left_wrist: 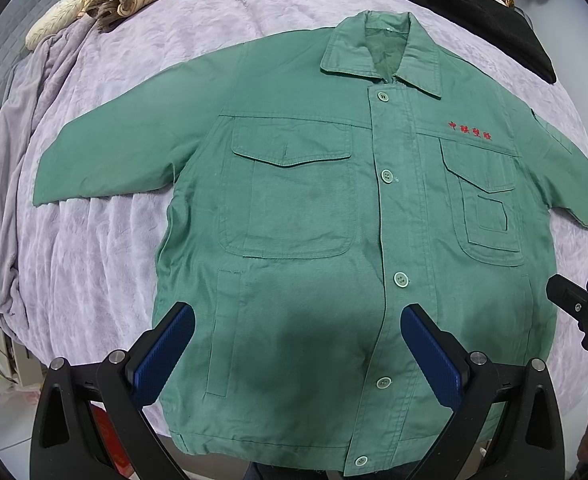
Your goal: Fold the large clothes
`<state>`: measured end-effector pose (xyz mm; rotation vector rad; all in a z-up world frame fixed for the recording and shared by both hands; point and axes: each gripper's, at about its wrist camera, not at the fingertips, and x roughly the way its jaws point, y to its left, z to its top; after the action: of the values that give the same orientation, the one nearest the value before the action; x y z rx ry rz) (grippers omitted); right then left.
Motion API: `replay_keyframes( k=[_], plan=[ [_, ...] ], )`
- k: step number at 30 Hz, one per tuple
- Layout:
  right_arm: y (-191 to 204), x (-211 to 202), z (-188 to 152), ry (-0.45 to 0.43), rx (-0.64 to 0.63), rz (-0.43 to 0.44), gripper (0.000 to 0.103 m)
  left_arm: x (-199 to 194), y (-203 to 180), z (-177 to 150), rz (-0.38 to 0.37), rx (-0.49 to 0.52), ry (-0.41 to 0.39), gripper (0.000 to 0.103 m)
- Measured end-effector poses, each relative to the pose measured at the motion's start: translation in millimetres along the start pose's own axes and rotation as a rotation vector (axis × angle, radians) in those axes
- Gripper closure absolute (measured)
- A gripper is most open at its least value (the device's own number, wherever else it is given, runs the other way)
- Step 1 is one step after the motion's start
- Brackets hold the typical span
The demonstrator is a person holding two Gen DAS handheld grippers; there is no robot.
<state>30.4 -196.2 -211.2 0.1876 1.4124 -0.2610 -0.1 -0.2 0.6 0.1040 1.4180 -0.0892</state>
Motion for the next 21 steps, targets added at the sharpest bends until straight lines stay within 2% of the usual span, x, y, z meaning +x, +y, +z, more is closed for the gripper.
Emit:
replay_keyframes(
  k=[21],
  plan=[
    [1.2, 0.5, 0.4, 0.000, -0.003, 0.000, 0.000, -4.4, 11.2, -0.9, -0.004, 0.001, 0.004, 0.000]
  ],
)
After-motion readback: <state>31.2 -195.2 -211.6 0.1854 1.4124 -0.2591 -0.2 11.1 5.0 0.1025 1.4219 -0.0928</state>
